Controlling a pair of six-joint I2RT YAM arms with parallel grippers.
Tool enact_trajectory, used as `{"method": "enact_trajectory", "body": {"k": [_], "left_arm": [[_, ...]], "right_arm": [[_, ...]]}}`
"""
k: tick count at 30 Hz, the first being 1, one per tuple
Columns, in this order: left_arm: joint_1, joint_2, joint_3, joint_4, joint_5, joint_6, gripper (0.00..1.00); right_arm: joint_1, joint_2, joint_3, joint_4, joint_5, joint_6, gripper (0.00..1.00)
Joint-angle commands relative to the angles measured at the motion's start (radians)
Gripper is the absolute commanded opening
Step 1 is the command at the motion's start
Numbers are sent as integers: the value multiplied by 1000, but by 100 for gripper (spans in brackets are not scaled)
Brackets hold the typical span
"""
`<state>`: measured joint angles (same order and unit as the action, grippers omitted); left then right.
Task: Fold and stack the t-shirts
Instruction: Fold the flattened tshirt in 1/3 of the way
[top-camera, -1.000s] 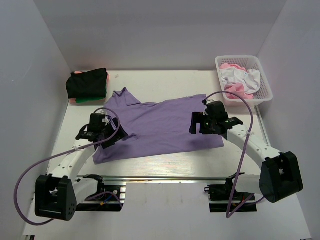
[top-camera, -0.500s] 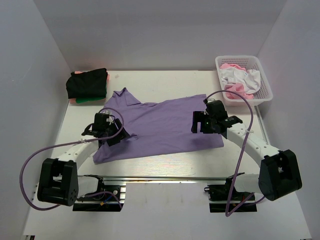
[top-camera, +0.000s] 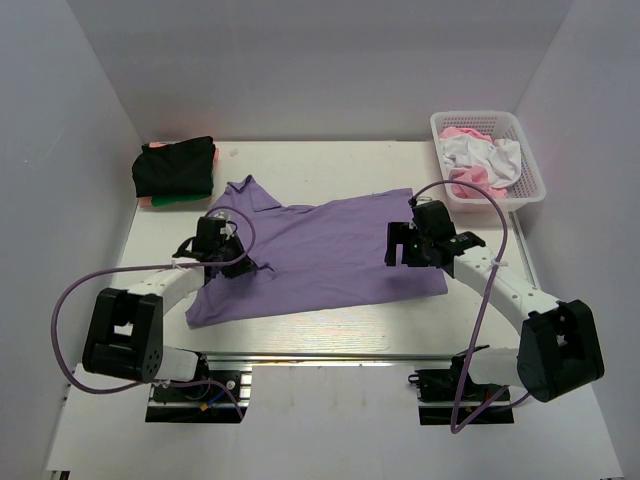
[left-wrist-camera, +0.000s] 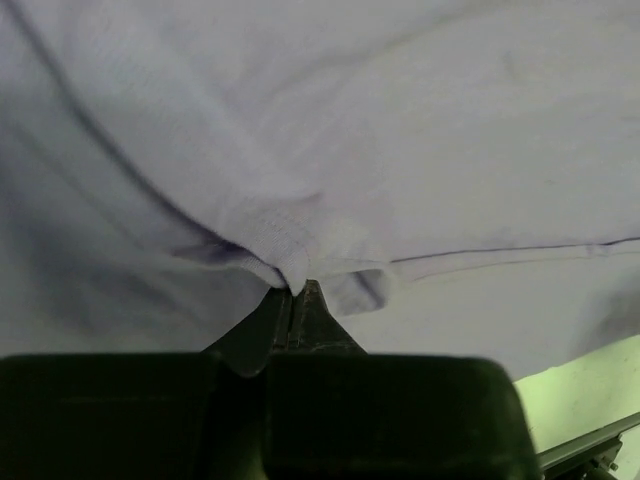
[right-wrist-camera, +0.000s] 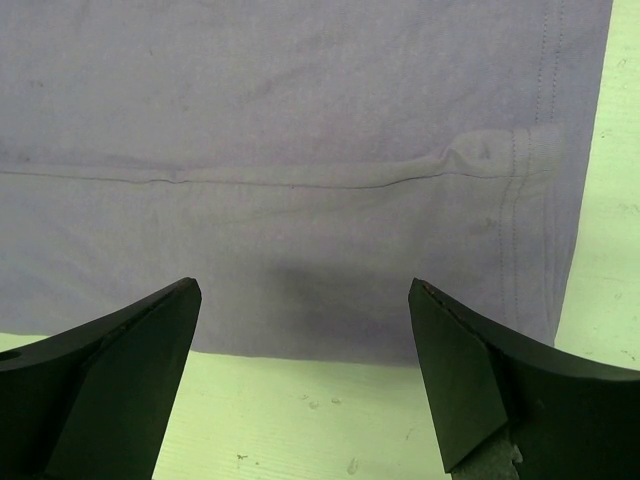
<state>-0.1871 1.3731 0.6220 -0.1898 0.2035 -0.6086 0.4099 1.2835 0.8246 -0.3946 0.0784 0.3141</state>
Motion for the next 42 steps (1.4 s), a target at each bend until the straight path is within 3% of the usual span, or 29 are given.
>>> {"method": "enact_trajectory", "body": {"k": [1, 9, 14, 19, 20, 21, 22, 24, 27, 34, 37, 42], "left_arm": [[-17, 23, 67, 56, 25, 45, 0], [-75, 233, 260, 23, 63, 171, 0], [-106, 360, 418, -60, 95, 387, 0], [-127, 471, 550, -155, 51, 451, 10], [-127, 481, 561, -155, 42, 460, 14], [-136, 492, 570, -169, 42, 460, 25], [-137, 492, 579, -169, 42, 460, 48], [-137, 479, 579, -181, 33, 469, 74], [-137, 463, 599, -181, 22, 478, 100], [-101, 463, 763, -233, -80, 402, 100], [-89, 533, 895, -313, -185, 376, 100], [-22, 682, 1126, -413, -196, 337, 100]], "right_arm": [[-3, -15, 7, -3, 21, 6, 90], [-3, 16, 19, 3, 38, 5, 90], [-5, 34, 19, -6, 47, 10, 90], [-3, 46, 19, -12, 38, 6, 90], [-3, 46, 19, -12, 40, 3, 90], [-6, 46, 19, -9, 43, 3, 90], [-3, 51, 22, -12, 43, 0, 90], [-5, 56, 28, -7, 41, -3, 90], [-3, 63, 47, 13, 43, -6, 90], [-6, 146, 163, 59, 106, 9, 90], [-9, 198, 258, 65, 171, 28, 90], [-14, 313, 369, 66, 211, 25, 90]]}}
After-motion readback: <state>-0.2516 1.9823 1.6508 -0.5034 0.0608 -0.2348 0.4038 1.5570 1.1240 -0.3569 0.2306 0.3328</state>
